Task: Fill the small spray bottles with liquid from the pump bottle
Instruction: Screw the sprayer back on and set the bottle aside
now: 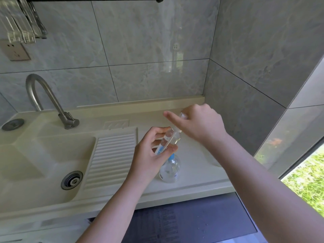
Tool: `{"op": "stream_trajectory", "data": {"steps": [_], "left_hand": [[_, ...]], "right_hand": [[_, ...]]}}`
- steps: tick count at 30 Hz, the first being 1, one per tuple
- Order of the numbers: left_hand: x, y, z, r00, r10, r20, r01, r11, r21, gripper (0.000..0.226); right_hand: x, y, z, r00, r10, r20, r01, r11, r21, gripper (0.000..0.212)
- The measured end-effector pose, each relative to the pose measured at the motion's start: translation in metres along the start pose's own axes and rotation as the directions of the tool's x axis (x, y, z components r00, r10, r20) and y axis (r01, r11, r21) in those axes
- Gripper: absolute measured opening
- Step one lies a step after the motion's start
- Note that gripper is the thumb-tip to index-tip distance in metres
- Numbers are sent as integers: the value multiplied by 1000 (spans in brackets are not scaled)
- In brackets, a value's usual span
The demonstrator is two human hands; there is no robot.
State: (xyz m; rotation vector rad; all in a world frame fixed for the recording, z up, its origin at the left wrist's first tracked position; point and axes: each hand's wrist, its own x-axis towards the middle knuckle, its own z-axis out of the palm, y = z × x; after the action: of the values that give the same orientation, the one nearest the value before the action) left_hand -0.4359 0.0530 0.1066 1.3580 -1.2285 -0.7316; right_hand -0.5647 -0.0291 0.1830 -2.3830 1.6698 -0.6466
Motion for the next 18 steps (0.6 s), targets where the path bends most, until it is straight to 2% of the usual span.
{"op": "stream_trajectory", "data": {"steps": [2, 3, 4, 5, 7, 9, 10, 11, 13, 15, 16, 17, 18], "left_hand": [[-1, 2, 2, 1000, -8, -2, 8, 1000, -21, 36], [-1, 3, 3, 1000, -14, -4, 14, 999, -35, 37], [-1, 4, 4, 1000, -20, -4, 19, 998, -54, 37], [-1, 5, 4, 1000, -26, -7, 25, 997, -75, 37], [0, 5, 3, 999, -38, -7, 37, 994, -104, 37], [1, 5, 3, 999, -49, -8, 48, 993, -112, 37], [1, 5, 3, 999, -52, -8, 51, 992, -114, 38], [0, 7, 4, 999, -54, -7, 53, 992, -117, 38], [-2, 7, 7, 999, -50, 2, 49, 992, -118, 38], [-5, 7, 12, 999, -50, 21, 52, 992, -111, 39], [-7, 6, 15, 999, -46, 25, 49, 992, -116, 39], [-7, 4, 17, 999, -41, 19, 43, 991, -125, 39], [-8, 2, 18, 999, -39, 12, 40, 990, -133, 38]], "right_hand": [[-4, -3, -1, 998, 2, -58, -7, 997, -83, 81], [-6, -2, -3, 999, 18, -44, -19, 1000, -8, 77], [-5, 1, -5, 999, 34, 11, -35, 988, 152, 70], [-5, 5, -8, 996, 13, 92, -46, 928, 369, 60], [-6, 14, -12, 963, -127, 240, -103, 648, 755, 45], [-8, 23, -12, 924, -251, 290, -181, 381, 907, 43], [-8, 27, -10, 923, -264, 280, -182, 342, 922, 42], [-8, 28, -8, 938, -236, 253, -159, 357, 921, 38], [-10, 25, -4, 990, -98, 106, -38, 530, 847, 25], [-13, 20, 2, 992, -3, -124, 82, 770, 633, 40], [-15, 19, 5, 985, 2, -172, 97, 822, 562, 48], [-17, 18, 7, 991, -7, -131, 82, 810, 580, 52], [-21, 17, 5, 999, -29, -17, 33, 750, 661, 54]]}}
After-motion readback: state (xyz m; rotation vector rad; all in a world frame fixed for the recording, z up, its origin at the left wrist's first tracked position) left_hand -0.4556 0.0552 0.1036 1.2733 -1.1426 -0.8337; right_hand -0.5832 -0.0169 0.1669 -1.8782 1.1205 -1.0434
